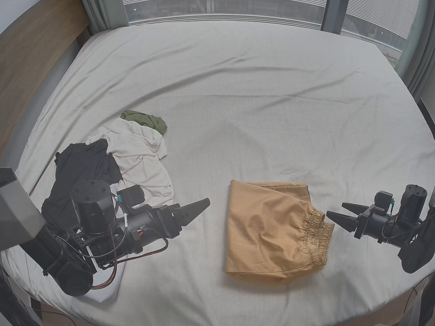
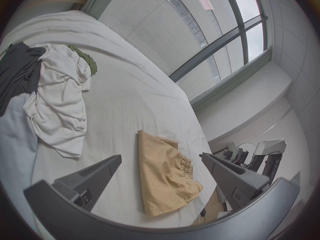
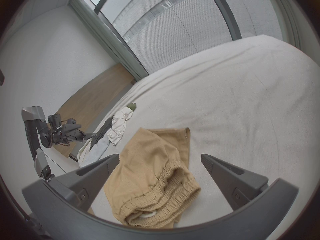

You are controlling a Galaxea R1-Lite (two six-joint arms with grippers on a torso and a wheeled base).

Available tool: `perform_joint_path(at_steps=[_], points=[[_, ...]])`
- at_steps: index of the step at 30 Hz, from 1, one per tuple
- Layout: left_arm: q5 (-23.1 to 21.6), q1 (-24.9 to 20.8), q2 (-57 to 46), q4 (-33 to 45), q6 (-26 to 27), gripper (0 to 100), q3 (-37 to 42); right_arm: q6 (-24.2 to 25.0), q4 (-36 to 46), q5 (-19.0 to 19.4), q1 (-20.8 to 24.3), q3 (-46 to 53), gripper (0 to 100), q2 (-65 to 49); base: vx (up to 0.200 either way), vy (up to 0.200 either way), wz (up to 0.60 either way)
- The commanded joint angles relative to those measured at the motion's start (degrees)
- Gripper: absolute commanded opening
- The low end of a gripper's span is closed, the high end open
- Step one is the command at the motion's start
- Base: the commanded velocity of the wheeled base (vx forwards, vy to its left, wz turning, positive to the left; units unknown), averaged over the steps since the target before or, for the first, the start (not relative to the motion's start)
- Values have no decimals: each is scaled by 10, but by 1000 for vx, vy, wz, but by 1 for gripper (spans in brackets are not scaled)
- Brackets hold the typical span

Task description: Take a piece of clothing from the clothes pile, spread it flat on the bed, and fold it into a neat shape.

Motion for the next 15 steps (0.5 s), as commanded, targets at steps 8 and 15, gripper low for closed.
perform_joint_path(at_steps=[8,15], points=[[0,2,4,-1,1,100,8,-1,0,2,-5,31,100,79,0,0,0],[0,1,6,-1,2,100,11,2,0,3,-2,31,100,121,0,0,0]])
